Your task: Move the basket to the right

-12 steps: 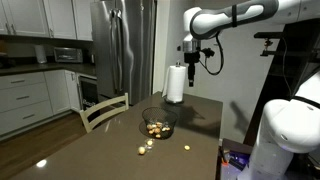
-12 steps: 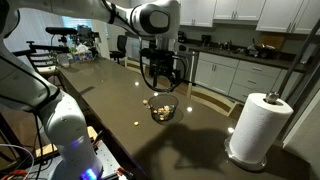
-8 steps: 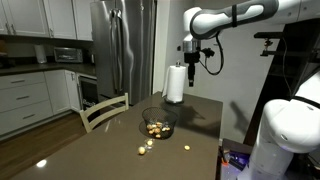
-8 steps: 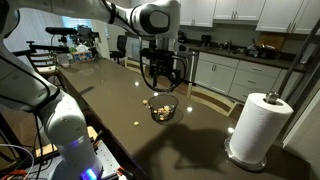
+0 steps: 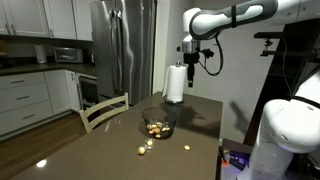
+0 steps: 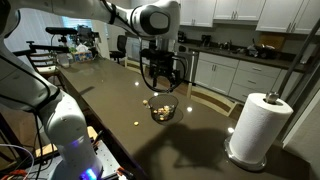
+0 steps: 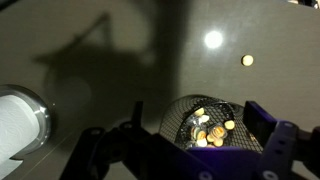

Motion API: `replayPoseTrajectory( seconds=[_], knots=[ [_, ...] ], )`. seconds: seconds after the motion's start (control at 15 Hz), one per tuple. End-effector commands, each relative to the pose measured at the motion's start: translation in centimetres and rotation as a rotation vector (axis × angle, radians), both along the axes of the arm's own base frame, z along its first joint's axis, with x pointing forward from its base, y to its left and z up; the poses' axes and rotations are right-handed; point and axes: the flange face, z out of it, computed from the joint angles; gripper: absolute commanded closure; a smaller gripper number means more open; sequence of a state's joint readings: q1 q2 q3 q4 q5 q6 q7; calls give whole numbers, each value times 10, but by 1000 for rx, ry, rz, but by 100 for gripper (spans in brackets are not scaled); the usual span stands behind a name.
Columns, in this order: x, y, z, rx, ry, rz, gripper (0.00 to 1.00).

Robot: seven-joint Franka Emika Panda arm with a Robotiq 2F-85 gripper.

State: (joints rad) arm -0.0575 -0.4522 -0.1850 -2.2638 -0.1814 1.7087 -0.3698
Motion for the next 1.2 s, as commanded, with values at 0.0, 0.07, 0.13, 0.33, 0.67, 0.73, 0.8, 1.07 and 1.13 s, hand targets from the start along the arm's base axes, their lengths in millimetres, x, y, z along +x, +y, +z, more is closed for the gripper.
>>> replayPoseTrajectory(
  seconds=[0.0, 0.07, 0.13, 0.33, 0.67, 0.73, 0.8, 1.07, 1.13],
  knots=[
    [15, 13, -14, 22, -16, 47, 0],
    [20, 18, -17, 22, -24, 63, 0],
    [27, 25, -21, 25, -32, 82, 0],
    [47, 44, -30, 38, -59, 145, 0],
    [79, 76, -53, 113, -71, 250, 0],
    [86, 81, -60, 131, -63, 264, 0],
    [92, 85, -65, 148, -54, 275, 0],
    [106, 93, -81, 191, -22, 313, 0],
    [109, 95, -86, 207, -13, 321, 0]
  ],
)
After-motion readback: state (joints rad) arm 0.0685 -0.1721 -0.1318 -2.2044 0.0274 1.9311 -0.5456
